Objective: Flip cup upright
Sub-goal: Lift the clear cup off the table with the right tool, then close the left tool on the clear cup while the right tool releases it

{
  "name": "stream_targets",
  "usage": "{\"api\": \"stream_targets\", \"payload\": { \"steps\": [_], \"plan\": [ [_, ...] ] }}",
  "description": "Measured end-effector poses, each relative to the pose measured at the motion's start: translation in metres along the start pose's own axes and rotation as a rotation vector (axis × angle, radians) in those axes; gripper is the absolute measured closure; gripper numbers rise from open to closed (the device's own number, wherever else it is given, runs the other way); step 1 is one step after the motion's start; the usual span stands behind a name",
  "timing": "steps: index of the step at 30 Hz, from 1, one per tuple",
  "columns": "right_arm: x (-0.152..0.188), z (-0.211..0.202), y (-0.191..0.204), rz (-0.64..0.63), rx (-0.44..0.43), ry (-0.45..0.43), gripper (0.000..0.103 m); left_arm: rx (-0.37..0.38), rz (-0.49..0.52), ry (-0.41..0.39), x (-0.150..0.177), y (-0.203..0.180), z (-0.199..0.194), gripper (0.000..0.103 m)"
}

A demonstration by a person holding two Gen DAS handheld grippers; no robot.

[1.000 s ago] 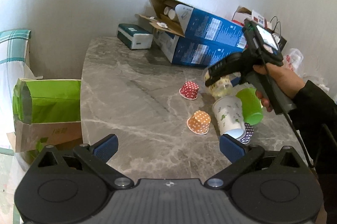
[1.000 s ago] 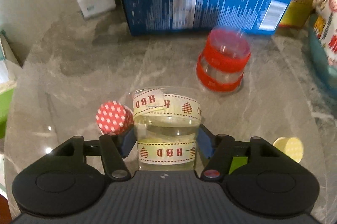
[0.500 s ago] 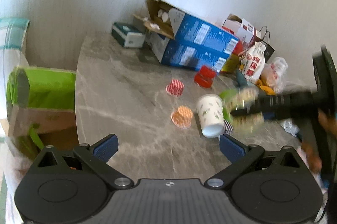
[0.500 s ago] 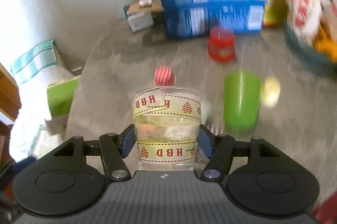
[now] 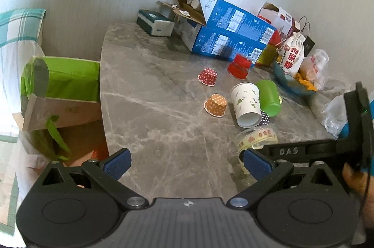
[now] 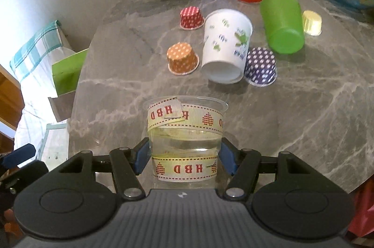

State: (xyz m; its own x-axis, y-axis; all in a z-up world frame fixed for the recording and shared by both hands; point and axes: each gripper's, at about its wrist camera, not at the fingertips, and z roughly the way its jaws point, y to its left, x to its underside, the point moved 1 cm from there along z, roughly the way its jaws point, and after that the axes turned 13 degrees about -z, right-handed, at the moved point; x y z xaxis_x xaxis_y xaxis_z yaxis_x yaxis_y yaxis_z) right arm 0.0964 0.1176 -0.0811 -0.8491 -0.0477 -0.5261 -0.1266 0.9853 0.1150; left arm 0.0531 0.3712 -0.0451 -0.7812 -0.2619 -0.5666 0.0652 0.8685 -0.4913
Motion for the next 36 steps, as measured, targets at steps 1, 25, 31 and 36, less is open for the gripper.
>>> {"api": "stream_targets", "payload": {
  "steps": [1, 25, 31, 36],
  "plan": [
    [0.000, 0.002, -0.001, 0.002, 0.003, 0.004, 0.039, -0.003, -0.002, 0.003, 0.000, 0.001, 0.001, 0.000],
    [0.056, -0.018, -0.022, -0.020, -0.088, -0.091, 0.025, -0.076, 0.068, 0.277, 0.002, -0.098, 0.097, 0.000],
    [0.065, -0.024, -0.033, -0.017, -0.125, -0.118, 0.025, -0.153, 0.054, 0.324, 0.010, -0.118, 0.123, 0.006],
    [0.070, -0.026, -0.040, -0.023, -0.172, -0.138, 0.025, -0.201, 0.030, 0.341, 0.016, -0.128, 0.133, 0.009]
  ]
}}
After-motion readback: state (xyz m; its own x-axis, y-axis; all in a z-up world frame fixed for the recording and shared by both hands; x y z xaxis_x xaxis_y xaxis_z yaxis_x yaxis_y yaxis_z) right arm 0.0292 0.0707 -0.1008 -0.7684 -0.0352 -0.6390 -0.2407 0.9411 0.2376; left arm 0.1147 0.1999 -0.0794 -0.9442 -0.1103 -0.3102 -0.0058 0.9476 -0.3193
